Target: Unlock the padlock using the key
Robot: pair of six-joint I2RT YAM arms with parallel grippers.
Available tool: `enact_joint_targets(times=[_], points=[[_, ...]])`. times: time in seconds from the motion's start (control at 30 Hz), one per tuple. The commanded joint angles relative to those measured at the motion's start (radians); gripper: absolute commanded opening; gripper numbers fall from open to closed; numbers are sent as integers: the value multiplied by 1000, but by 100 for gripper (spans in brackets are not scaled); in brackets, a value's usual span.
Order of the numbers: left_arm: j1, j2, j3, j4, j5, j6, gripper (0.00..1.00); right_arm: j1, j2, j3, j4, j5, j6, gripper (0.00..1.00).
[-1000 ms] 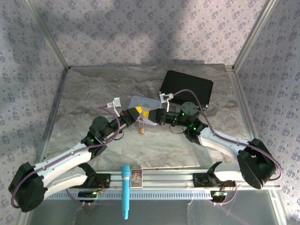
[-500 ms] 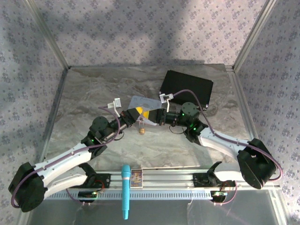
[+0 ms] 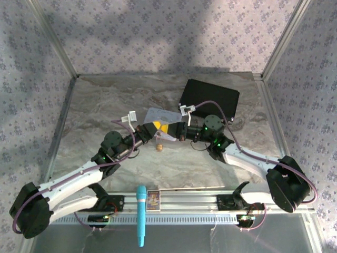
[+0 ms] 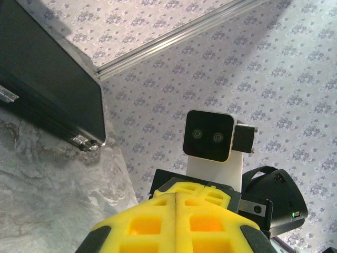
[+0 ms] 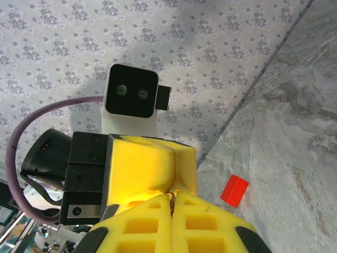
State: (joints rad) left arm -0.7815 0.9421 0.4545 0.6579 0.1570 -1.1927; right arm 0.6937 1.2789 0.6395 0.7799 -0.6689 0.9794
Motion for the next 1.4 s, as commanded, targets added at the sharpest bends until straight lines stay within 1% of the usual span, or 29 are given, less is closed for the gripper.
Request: enact_joint_targets(times=[0.0, 0.07, 0.13, 0.2, 0.23, 0.27, 0.3, 0.33, 0.37, 0.43, 0.5, 0.53, 0.57, 0.67, 0.7, 0.77, 0.83, 0.93, 1.03, 1.13, 1.23, 1.37], points=[[-13, -25, -5, 17, 20, 14, 0, 3, -8, -27, 5, 22, -11, 0], [-14, -32, -2, -12, -1, 14, 1, 4, -12, -31, -2, 29, -14, 0], [-13, -51, 3, -64, -51, 15, 29, 4, -15, -35, -21, 35, -23, 0], [-14, -74, -2, -93, -117, 13, 72, 4, -18, -46, -47, 57, -35, 0], [-14, -89, -2, -110, -145, 21, 84, 3, -21, -53, -70, 73, -39, 0], [-15, -103, 3, -138, -166, 38, 92, -3, -22, -58, -95, 91, -42, 0], [-14, -121, 17, -190, -190, 65, 98, -7, -22, -65, -119, 107, -43, 0], [-15, -138, 38, -258, -215, 91, 100, -12, -21, -76, -128, 122, -37, 0], [-14, -149, 62, -351, -247, 108, 100, -20, -21, -86, -131, 134, -28, 0], [-15, -150, 152, -637, -331, 143, 100, -34, -32, -97, -214, 185, -25, 0], [-14, -99, 256, -868, -366, 199, 100, -38, -57, -112, -308, 260, -48, 0], [-13, -62, 293, -955, -377, 217, 100, -40, -74, -117, -357, 298, -61, 0], [-13, -34, 306, -992, -381, 226, 100, -43, -86, -119, -396, 326, -74, 0], [-10, 37, 269, -970, -376, 235, 100, -52, -108, -120, -504, 390, -101, 0], [-10, 64, 253, -942, -365, 246, 98, -58, -107, -120, -529, 398, -103, 0], [-10, 131, 248, -921, -351, 247, 93, -73, -107, -131, -532, 394, -102, 0], [-21, 204, 255, -897, -351, 252, 82, -79, -107, -135, -545, 397, -107, 0], [-39, 310, 267, -857, -356, 269, 76, -81, -105, -150, -544, 400, -108, 0], [-64, 394, 278, -816, -375, 291, 76, -81, -100, -167, -532, 396, -103, 0], [-86, 477, 274, -725, -350, 322, 76, -81, -95, -188, -497, 385, -83, 0], [-102, 558, 296, -729, -344, 305, 74, -83, -89, -194, -480, 374, -69, 0], [-101, 590, 268, -669, -394, 266, 72, -83, -89, -199, -474, 371, -68, 0]])
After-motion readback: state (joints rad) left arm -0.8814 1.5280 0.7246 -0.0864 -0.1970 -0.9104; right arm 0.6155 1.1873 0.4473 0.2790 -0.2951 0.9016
